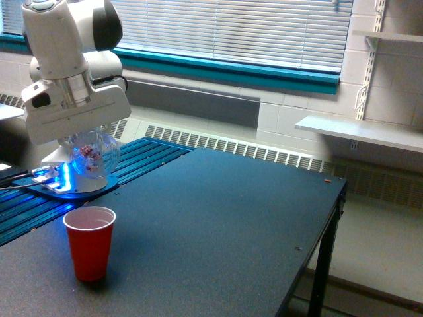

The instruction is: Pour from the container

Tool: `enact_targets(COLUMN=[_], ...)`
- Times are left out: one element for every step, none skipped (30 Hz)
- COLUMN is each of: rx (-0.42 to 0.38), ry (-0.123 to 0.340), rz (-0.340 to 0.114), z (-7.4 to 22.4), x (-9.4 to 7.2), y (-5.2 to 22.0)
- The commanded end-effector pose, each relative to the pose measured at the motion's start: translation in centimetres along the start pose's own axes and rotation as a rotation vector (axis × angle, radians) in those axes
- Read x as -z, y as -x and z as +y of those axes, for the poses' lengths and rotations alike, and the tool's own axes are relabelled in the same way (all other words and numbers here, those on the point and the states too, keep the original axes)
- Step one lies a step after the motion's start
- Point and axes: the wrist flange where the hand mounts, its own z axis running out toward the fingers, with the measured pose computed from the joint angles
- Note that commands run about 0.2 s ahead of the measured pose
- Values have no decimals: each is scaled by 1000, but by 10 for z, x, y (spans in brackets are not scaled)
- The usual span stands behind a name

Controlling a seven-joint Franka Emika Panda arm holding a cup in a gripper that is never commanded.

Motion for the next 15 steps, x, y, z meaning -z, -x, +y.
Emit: enact_targets(rx=[-8,-13,-18,-24,-27,-31,-36,-43,-49,-58,-67,-83,-92,-97,-101], ry=[-12,-16,-18,-20,-21,-21,-24,-27,-28,-26,-25,-27,-26,-17,-10], rz=[-13,-13,-13,-16,-17,-17,-17,-19,-21,-24,-29,-33,-37,-43,-47], z=[5,5,6,7,8,8,9,10,11,11,12,13,14,13,12], x=[4,5,6,7,7,8,9,9,10,10,10,11,11,11,11], y=[-4,-6,-7,-9,-10,-12,-13,-15,-16,-18,-19,-22,-24,-25,-27])
